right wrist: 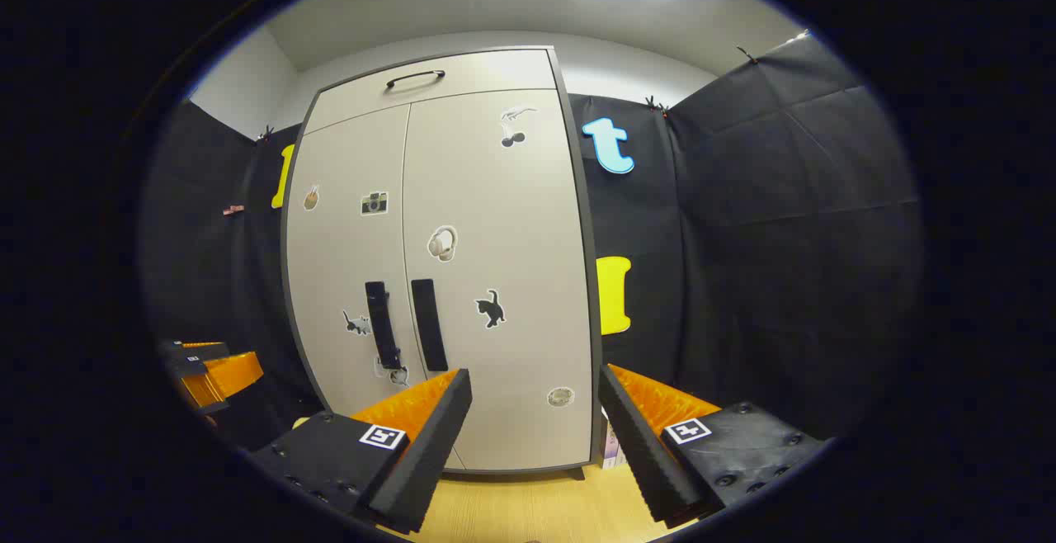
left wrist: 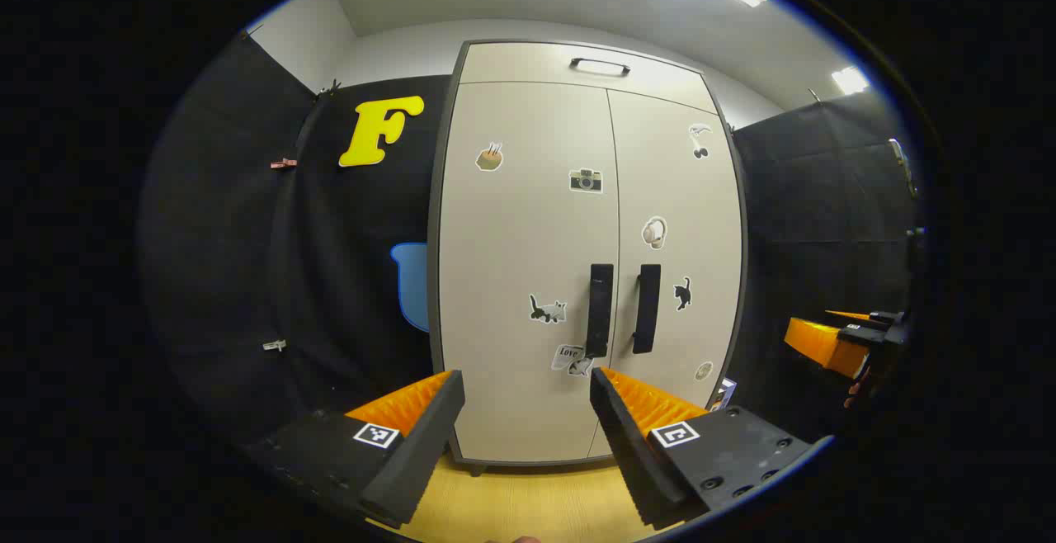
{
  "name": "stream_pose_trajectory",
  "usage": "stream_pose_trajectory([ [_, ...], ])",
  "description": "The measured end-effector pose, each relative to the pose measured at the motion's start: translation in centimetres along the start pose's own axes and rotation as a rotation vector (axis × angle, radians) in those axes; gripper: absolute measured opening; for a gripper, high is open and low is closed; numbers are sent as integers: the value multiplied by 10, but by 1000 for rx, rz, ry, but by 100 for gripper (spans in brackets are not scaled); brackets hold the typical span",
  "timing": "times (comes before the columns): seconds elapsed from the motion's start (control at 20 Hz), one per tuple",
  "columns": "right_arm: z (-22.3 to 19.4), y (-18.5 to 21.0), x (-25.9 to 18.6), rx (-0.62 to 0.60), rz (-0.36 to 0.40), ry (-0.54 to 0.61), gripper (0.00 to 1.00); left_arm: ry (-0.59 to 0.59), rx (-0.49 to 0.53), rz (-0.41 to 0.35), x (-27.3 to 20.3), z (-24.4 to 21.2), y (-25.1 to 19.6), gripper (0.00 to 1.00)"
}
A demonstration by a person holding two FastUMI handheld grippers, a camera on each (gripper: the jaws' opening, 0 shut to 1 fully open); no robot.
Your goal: Open the right door of the double-door shoe cabinet with the right hand, and open the left door with the left hand.
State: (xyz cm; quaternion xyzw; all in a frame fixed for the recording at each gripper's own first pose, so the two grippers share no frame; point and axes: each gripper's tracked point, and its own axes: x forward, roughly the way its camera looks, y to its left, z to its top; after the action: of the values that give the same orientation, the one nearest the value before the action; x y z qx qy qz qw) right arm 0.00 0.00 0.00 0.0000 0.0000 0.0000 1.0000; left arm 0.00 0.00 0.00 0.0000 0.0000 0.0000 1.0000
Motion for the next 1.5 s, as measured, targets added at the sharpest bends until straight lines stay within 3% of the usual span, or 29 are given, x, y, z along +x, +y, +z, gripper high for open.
stream_pose_trajectory([
  [0.4,-11,-11,0,-18,-5,25,98,33,-21,48,-7,-9,8,95],
  [0.8,-16,-13,13,-80,95,9,98,60,-51,104,-15,-20,-13,95],
  [1.0,-35,-4,20,-40,166,62,98,33,-55,159,-18,-17,-19,95],
  [1.5,-46,14,33,-3,178,149,98,47,2,182,0,-17,-15,95],
])
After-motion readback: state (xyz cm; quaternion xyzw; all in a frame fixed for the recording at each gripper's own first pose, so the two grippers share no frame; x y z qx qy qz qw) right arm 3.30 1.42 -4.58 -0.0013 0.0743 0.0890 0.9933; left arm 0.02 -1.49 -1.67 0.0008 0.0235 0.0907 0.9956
